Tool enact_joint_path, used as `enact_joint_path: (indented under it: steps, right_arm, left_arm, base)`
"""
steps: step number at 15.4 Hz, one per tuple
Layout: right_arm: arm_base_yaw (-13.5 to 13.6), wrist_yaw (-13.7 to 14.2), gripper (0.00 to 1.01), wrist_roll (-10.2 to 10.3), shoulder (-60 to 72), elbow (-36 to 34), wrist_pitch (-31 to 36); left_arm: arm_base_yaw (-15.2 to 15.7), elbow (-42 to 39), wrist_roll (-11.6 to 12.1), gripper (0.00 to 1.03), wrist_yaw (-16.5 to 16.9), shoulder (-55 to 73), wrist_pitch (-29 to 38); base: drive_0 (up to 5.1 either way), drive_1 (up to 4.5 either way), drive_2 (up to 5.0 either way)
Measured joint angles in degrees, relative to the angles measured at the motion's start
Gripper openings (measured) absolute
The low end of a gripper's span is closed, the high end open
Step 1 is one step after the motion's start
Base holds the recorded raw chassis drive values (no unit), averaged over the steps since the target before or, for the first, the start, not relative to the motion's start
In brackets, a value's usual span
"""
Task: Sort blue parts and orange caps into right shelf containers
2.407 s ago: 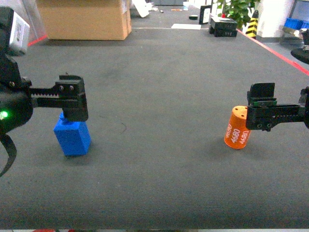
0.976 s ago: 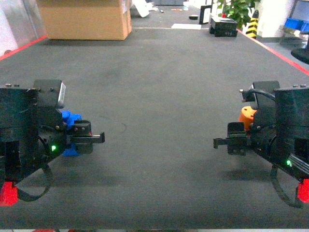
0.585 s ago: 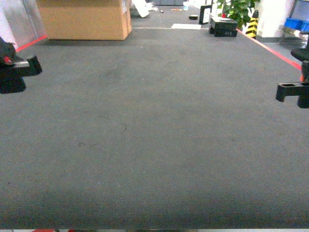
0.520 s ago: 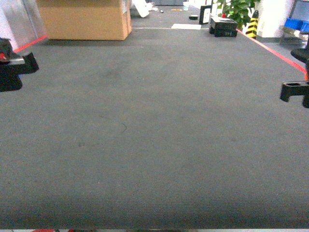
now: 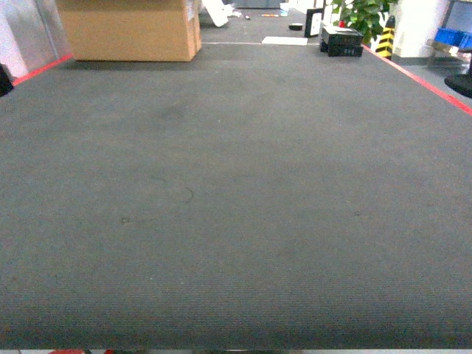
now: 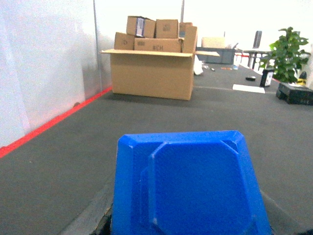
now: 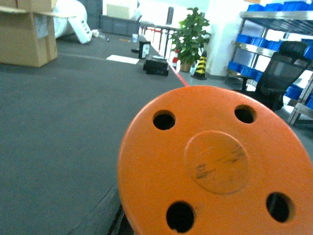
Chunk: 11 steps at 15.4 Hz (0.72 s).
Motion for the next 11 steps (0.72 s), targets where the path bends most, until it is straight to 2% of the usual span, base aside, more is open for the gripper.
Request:
enact_joint_path:
  steps: [2,3,6,7,11]
  right_arm:
    - [0.7,1.9,0.45,-2.2,-13.8,-2.8,-4.6]
    - [1.0,2.4,0.45,-2.2,-18.5,-3.5,-7.1]
    - [1.4,2.7,0.45,-2.2,-19.8,-4.0,-7.2]
    - [1.8,2.7,0.45,-2.1,-20.5,-4.4,-7.7]
    - [1.9,2.4,0.45,-2.0,-20.5,-4.9,-7.9]
  left_arm:
    - [-2.9,-3.3,2.3,0.44,-4.6,-9.2,-0.7]
    - [-4.1,-4.4,3.8,0.44,-6.5,-11.4,0.1]
    - [-5.0,-4.5,5.1,0.44,-7.8,-11.7,0.2]
    - [-5.3,-4.5,6.2,0.44,-8.4,-11.7,0.2]
    - [-5.6,-4.5,8.1,0.44,-8.4,-11.6,0.1]
  base:
    - [0.0,0.0,0.0]
    - [0.0,0.0,0.0]
    - [0.0,0.0,0.0]
    - [0.0,0.0,0.0]
    - [0.0,0.0,0.0]
